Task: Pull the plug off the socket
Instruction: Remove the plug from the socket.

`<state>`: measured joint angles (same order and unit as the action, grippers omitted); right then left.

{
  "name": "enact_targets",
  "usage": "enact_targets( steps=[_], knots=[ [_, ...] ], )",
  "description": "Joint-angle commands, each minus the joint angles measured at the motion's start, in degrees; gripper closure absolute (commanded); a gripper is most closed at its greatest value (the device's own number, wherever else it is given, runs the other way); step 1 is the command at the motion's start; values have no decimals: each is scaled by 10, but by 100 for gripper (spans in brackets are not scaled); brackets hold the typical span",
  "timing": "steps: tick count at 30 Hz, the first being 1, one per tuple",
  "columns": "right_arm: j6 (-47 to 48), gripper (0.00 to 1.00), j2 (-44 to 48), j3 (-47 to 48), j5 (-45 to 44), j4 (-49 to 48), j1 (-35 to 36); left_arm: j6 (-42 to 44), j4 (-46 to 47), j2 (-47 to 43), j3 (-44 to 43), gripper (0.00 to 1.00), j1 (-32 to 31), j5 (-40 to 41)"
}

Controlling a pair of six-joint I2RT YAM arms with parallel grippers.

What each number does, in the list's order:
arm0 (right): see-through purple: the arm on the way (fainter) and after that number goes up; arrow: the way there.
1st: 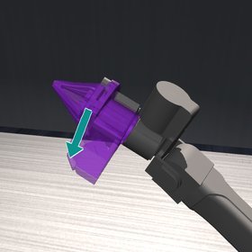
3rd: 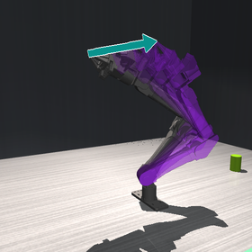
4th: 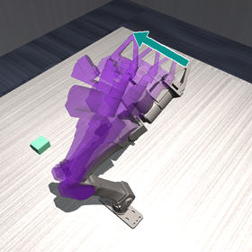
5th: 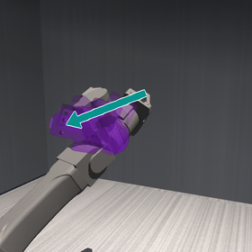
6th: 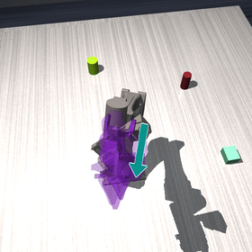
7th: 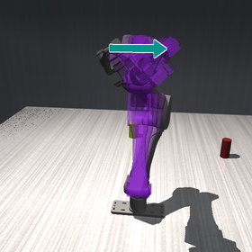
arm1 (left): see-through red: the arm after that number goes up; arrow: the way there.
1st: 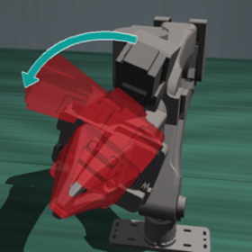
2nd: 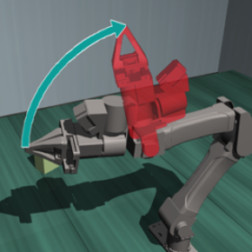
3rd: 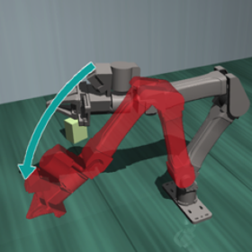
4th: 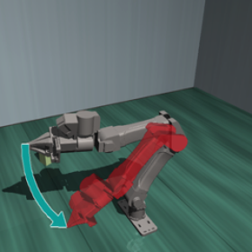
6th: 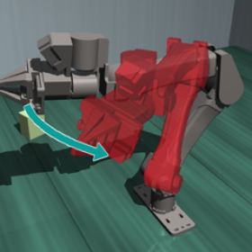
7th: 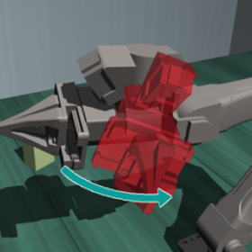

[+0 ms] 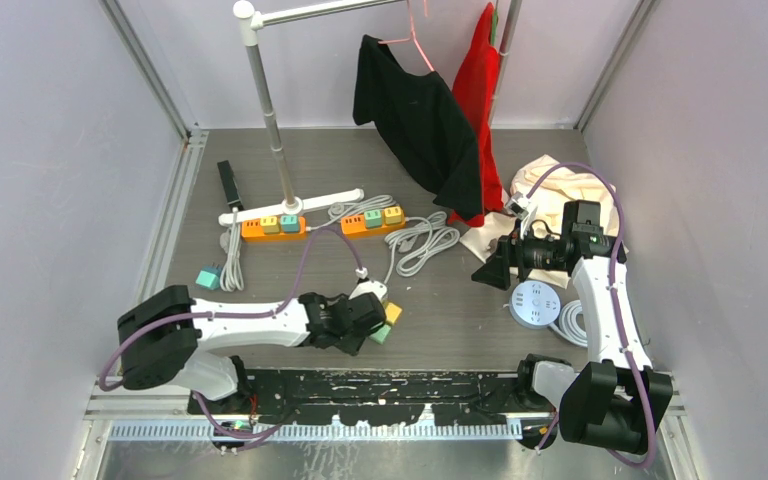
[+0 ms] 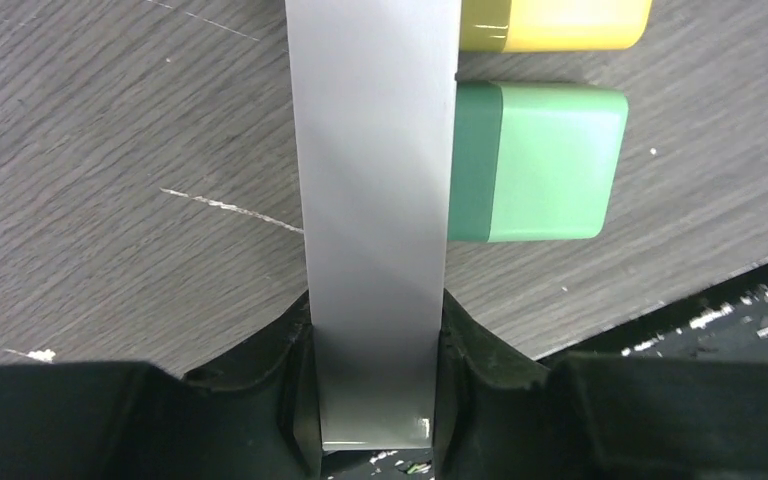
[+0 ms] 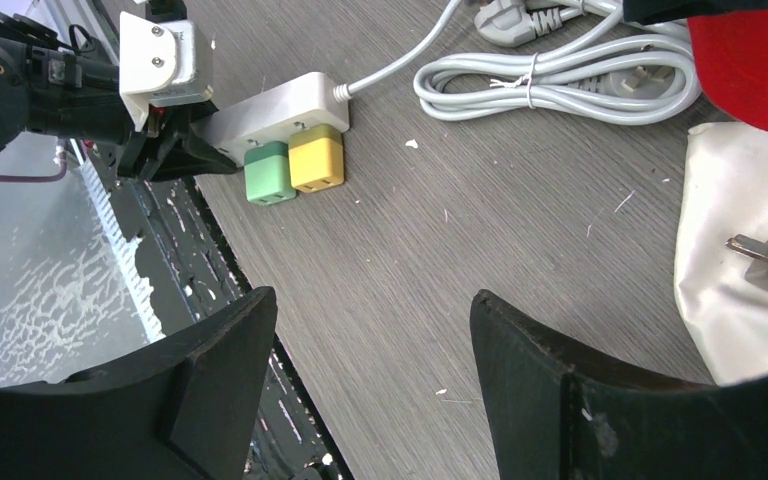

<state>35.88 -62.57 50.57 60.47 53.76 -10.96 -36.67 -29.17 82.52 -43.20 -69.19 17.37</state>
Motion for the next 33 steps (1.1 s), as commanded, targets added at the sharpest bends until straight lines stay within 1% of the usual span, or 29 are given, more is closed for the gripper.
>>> enact_targets(
  steps=[1,3,5,8,9,11,12,14,18,21,22,23,24,25,27,28,29,30,32,33],
  knots=[
    [13,24,3,1,10,-7,3,30,69,-61,9,100,12,-56],
    [33,24,4,4,19,8,3,42,107,-88,22,100,34,-117],
    [68,21,5,8,36,34,4,44,160,-118,43,100,70,-207],
    [185,15,5,16,67,104,10,23,259,-136,86,100,131,-347],
    [222,11,4,17,75,126,11,14,298,-136,97,100,147,-384],
    [329,5,-2,23,91,190,15,3,340,-125,105,100,168,-452],
    [387,1,-5,25,100,233,16,-1,351,-114,104,100,175,-483],
    [494,0,-17,31,113,286,20,-12,372,-77,97,100,181,-545],
    [635,0,-60,55,122,349,39,-73,465,13,91,100,195,-646],
    [747,0,-114,84,98,395,69,-118,544,75,88,100,201,-698],
    [818,0,-139,91,86,415,78,-128,562,94,87,100,202,-706],
    [849,0,-151,97,80,434,88,-135,573,111,86,100,204,-711],
    [903,0,-174,100,70,447,99,-141,584,126,85,100,206,-716],
    [926,1,-186,104,62,452,111,-151,601,141,84,100,207,-723],
    [936,2,-199,104,45,437,137,-167,614,168,80,100,209,-734],
    [921,3,-199,101,38,415,153,-170,614,179,77,100,211,-740],
    [887,5,-193,95,25,379,172,-171,615,190,74,100,212,-745],
    [833,8,-184,85,7,330,193,-172,614,200,71,100,214,-748],
    [699,13,-146,50,-46,197,239,-171,614,220,66,100,217,-756],
    [645,13,-126,24,-79,127,263,-171,614,229,63,100,219,-758]
  ],
)
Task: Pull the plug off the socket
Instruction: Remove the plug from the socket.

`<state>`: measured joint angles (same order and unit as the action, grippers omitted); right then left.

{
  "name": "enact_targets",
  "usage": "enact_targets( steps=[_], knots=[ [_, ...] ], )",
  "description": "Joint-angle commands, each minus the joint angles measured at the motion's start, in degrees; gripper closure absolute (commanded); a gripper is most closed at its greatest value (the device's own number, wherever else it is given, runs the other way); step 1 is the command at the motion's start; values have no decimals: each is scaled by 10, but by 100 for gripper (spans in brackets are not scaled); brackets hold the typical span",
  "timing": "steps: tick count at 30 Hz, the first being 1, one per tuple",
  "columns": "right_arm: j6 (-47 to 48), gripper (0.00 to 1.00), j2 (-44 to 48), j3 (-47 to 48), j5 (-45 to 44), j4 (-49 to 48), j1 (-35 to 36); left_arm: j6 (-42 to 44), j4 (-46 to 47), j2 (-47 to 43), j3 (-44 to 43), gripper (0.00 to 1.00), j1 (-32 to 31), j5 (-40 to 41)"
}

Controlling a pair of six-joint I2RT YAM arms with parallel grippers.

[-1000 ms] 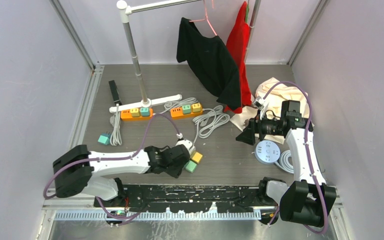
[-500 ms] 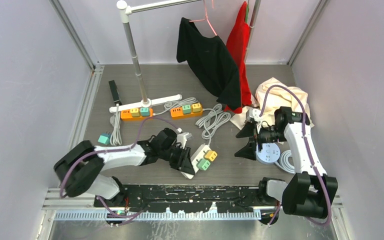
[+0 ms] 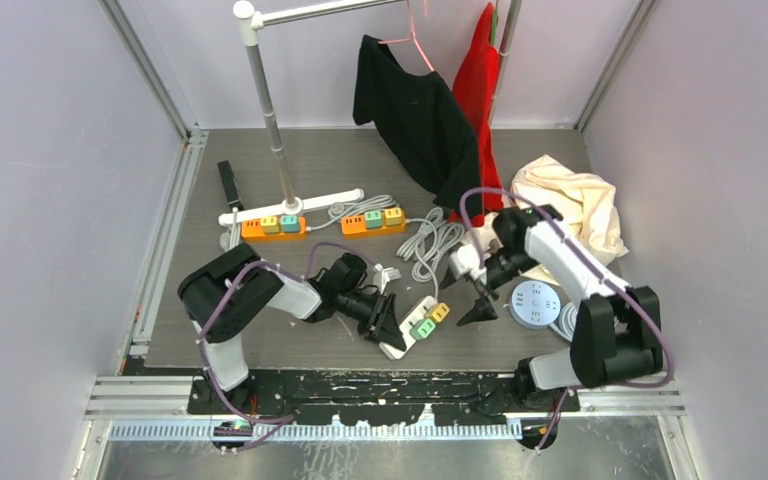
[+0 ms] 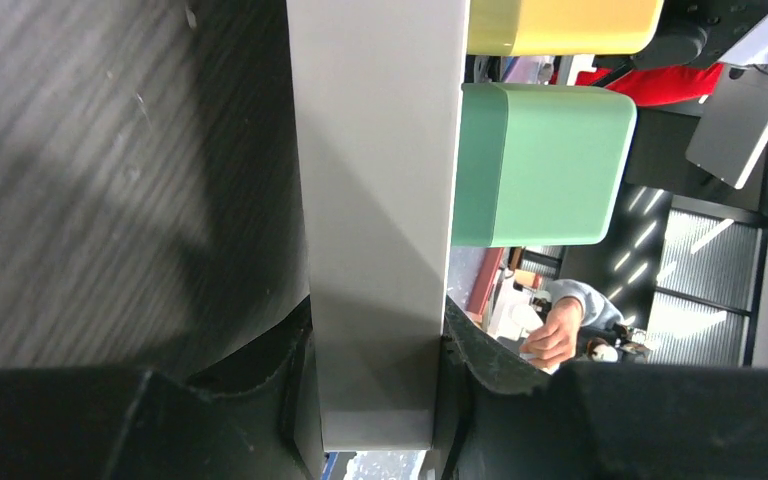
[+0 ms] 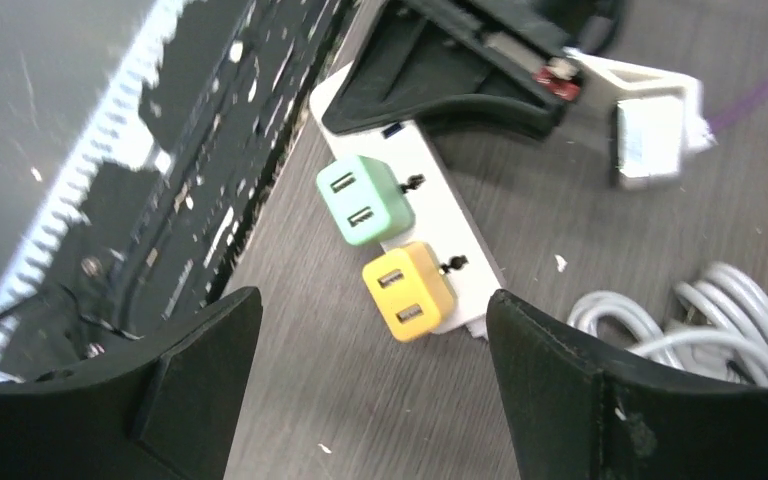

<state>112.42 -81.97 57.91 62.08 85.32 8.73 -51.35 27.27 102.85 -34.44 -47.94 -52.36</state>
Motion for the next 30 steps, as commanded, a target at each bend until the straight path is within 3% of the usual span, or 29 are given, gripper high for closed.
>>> enact_targets(
  steps=[1,2,9,18,21,24,26,30],
  knots=[
    [-154,13,87,-76,-125,-244,84,-24,51,33,-27,100,7,-64],
    [-173,13,102,-98,-143,-292,98,-24,51,39,-30,100,9,-66],
    [-188,30,102,-143,-209,-370,143,-11,26,64,-44,100,11,-77],
    [-180,45,91,-167,-248,-408,190,16,-31,57,-54,98,11,-68],
    [-180,56,96,-169,-241,-404,190,35,-69,48,-63,85,11,-59],
    [-177,70,97,-172,-239,-400,190,73,-123,21,-68,61,11,-35],
    [-167,74,96,-175,-241,-390,190,93,-158,-13,-70,46,12,-3],
    [-148,78,99,-172,-233,-356,189,136,-235,-85,-64,36,13,82]
  ],
)
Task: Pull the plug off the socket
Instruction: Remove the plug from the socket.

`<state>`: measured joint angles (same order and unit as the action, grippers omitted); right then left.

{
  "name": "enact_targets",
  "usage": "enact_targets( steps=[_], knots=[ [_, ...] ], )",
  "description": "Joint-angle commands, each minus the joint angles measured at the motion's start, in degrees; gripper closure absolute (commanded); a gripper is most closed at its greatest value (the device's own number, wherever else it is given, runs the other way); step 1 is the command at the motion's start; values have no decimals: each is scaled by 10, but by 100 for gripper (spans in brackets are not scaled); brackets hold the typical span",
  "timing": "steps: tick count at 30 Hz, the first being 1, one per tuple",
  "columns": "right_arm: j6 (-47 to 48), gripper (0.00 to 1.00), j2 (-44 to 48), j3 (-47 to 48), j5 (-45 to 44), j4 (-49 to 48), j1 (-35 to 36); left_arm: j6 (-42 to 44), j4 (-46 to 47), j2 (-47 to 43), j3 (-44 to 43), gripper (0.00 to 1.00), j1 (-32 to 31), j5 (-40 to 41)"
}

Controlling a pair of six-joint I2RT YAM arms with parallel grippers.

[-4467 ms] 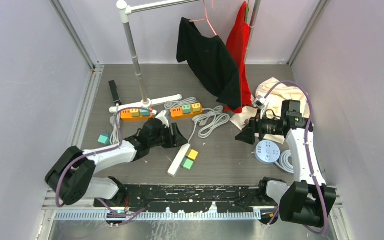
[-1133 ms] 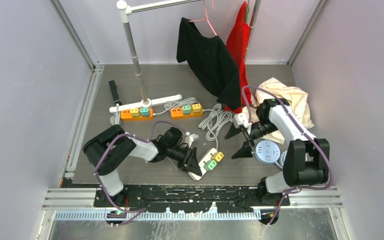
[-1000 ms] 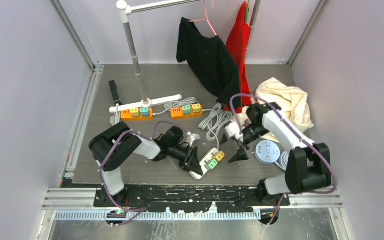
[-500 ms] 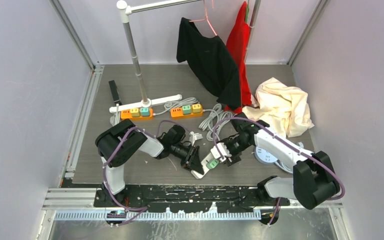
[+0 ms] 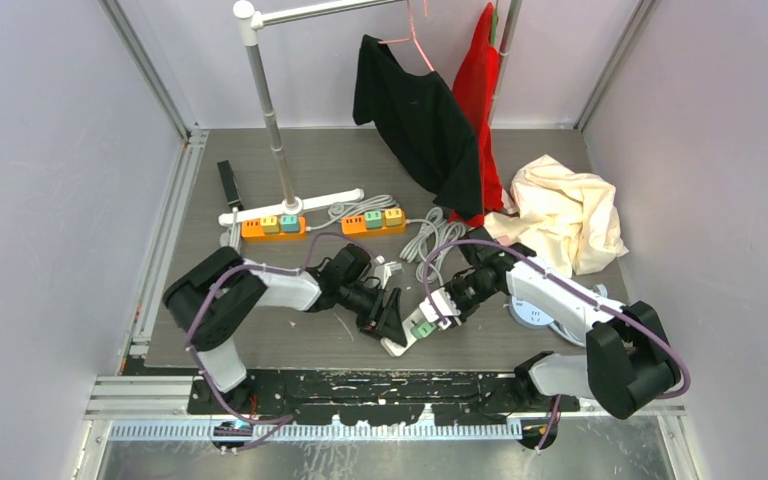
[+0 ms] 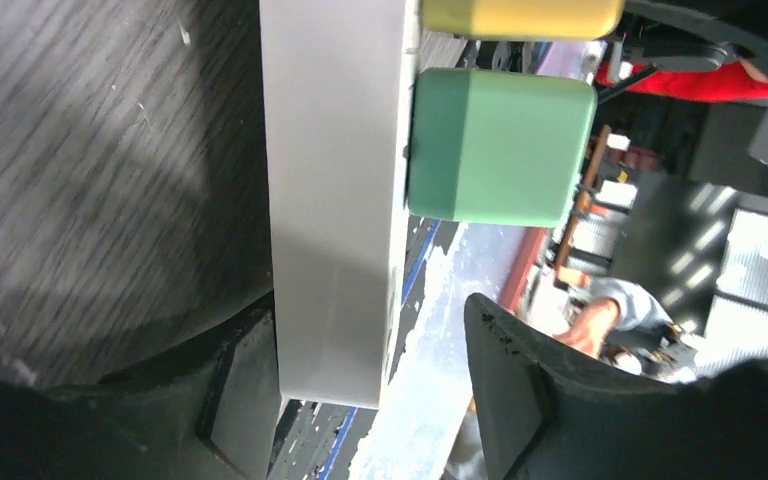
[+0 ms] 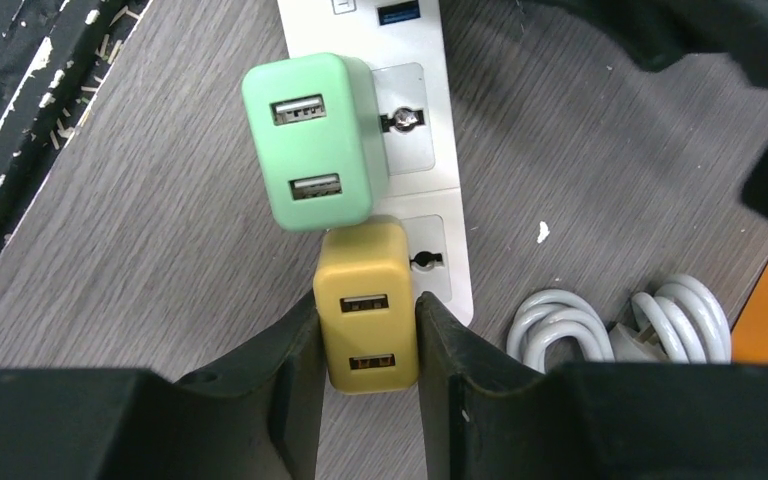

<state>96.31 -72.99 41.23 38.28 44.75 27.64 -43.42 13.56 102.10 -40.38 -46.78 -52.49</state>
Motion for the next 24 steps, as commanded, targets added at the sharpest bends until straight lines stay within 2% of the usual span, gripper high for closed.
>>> enact_targets(
  steps=[1,5,8,11,15,19,24],
  knots=[
    [13,78,11,-4,8,58,0,61,-111,-99,1,36,1,107],
    [12,80,11,8,20,90,-6,85,-156,-195,29,34,0,191],
    [3,81,8,26,29,122,-12,106,-158,-314,65,34,-12,267],
    [-12,82,9,38,36,142,-16,159,-131,-456,106,30,-57,377],
    [-80,84,6,47,35,127,-17,215,-45,-573,177,24,-120,458],
    [-162,85,-11,58,22,96,-16,286,47,-592,223,22,-179,513],
    [-253,85,-18,55,-3,41,-14,435,167,-502,243,21,-287,581]
  ],
)
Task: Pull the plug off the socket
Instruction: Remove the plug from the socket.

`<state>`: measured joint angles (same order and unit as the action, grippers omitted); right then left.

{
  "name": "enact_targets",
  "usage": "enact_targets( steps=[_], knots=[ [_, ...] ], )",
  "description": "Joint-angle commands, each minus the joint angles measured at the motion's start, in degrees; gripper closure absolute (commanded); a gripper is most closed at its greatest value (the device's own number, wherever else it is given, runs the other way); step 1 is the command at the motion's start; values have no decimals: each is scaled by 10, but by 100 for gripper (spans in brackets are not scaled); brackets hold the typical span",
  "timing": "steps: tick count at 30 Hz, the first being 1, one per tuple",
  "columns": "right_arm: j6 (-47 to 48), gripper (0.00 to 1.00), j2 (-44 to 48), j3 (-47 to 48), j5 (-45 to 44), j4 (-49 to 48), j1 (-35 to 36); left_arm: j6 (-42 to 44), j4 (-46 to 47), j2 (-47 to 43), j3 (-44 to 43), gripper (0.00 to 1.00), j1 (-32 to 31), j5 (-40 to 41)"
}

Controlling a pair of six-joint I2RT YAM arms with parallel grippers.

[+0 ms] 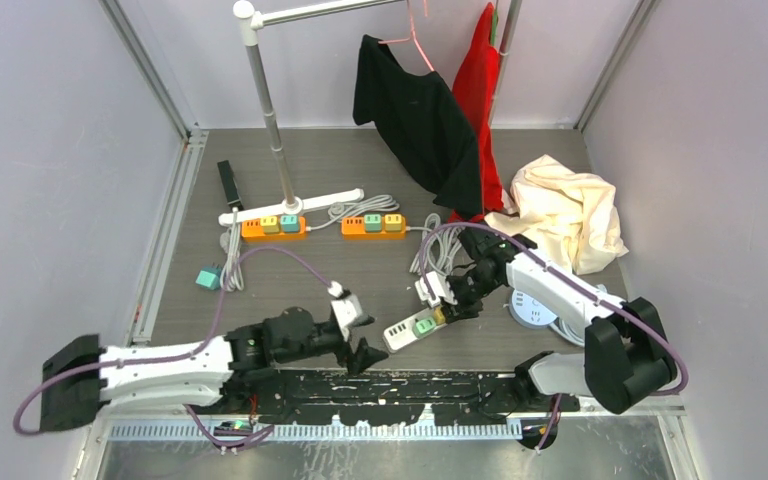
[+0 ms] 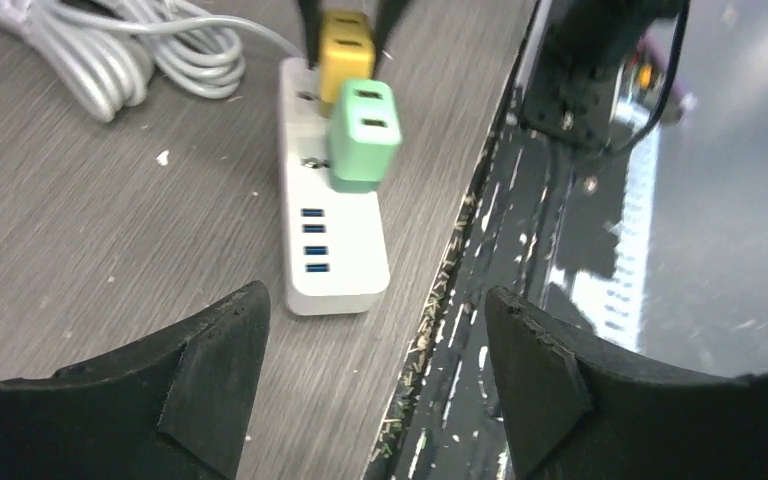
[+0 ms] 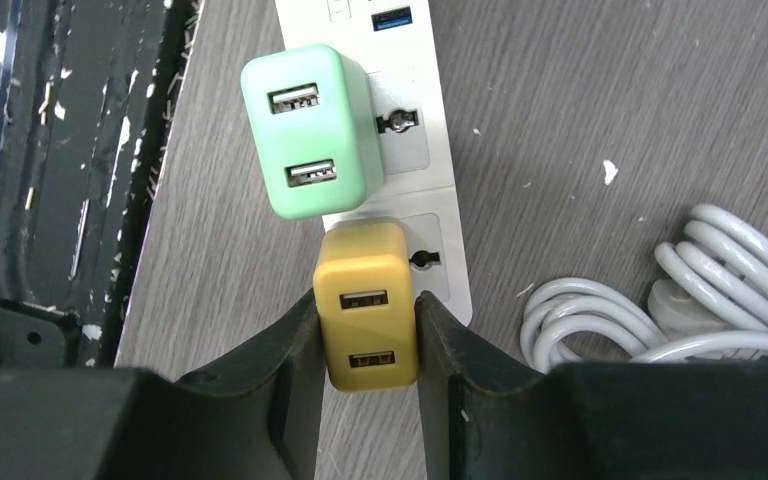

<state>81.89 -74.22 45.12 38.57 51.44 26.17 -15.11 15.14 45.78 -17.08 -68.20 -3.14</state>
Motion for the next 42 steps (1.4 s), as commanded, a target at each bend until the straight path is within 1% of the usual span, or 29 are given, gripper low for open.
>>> enact_targets(
  steps=[1,3,9,12,15,18,21,25,31,33,37,39,42],
  knots=[
    [-115,85,-9,18,-8,-27,1,200,183,82,15,21,-93,97],
    [-124,85,-15,20,-12,-31,1,253,237,136,23,20,-119,108],
    [-92,84,-25,17,3,-17,3,296,286,229,8,18,-121,148],
    [-75,84,-29,14,6,-12,3,288,337,274,10,15,-107,176],
    [-67,83,-30,13,9,-10,3,258,355,319,3,15,-76,141],
    [-62,83,-35,12,12,-8,3,248,389,362,-4,16,-69,124],
    [-60,82,-37,13,10,-7,3,229,421,407,-10,20,-59,116],
    [-60,82,-37,13,13,-6,3,191,499,464,-10,25,-40,93],
    [-58,81,-39,13,16,-6,3,168,529,516,-27,35,-37,74],
    [-56,81,-38,12,18,-5,3,165,542,528,-28,36,-37,77],
    [-53,81,-37,13,22,-3,3,160,537,544,-37,40,-36,72],
    [-51,80,-37,13,24,-2,3,158,537,552,-38,45,-36,69],
    [-47,79,-36,12,26,0,3,152,538,561,-38,58,-36,66]
  ],
)
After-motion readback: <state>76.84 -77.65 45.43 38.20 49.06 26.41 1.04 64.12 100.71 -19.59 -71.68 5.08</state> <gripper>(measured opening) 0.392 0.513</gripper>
